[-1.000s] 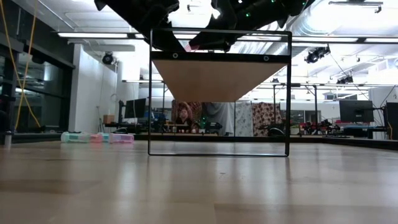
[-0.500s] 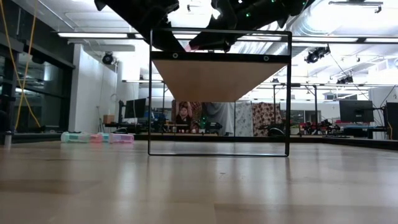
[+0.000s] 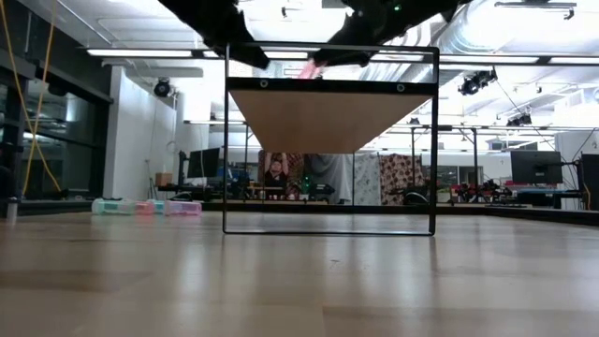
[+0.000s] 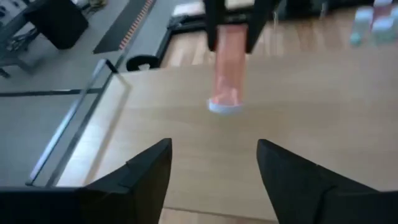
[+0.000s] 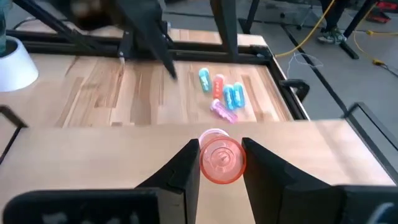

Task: Pick and place medicine bottles onto shelf by color
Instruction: Put the transparent orange pill bottle on the shelf

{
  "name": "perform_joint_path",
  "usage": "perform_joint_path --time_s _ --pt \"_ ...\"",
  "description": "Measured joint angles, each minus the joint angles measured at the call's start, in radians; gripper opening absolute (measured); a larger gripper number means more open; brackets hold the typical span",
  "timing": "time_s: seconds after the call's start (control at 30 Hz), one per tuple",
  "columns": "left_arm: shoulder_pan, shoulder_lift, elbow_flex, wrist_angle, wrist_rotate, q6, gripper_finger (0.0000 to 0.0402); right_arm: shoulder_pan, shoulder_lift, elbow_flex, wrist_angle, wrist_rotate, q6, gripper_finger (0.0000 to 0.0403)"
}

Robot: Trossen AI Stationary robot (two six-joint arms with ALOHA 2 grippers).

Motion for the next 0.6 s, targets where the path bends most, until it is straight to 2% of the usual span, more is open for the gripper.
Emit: perform_joint_path --time_s 0.1,0.2,0.27,0.33,0.43,0.5,0.6 --pt "0.018 -0.036 -0.004 -0.016 0.058 -0.054 0.0236 0.0 -0.049 -0.04 -0.006 -0.01 0.001 0.009" --pt "0.042 -0.068 -0.059 0.083 0.133 -0.101 0.0236 0.0 -0.092 -0.123 0.056 -0.025 0.027 0.009" --pt "0.054 -0.086 -0.125 0.186 0.167 -0.114 0.0235 0.002 -0.122 -0.202 0.161 -0.027 0.05 0.009" --pt "0.059 -0.1 -0.203 0.33 0.176 -0.134 0.0234 0.005 -0.146 -0.291 0.342 -0.028 0.071 0.009" --pt "0.064 -0.106 -0.325 0.594 0.188 -0.177 0.0236 0.012 -0.15 -0.422 0.718 -0.032 0.1 0.009" --pt "0.065 -0.104 -0.398 0.793 0.205 -0.215 0.0236 0.015 -0.123 -0.483 0.983 -0.033 0.119 0.009" --pt "0.062 -0.066 -0.471 1.088 0.212 -0.259 0.0236 0.015 -0.055 -0.522 1.262 -0.034 0.158 0.009"
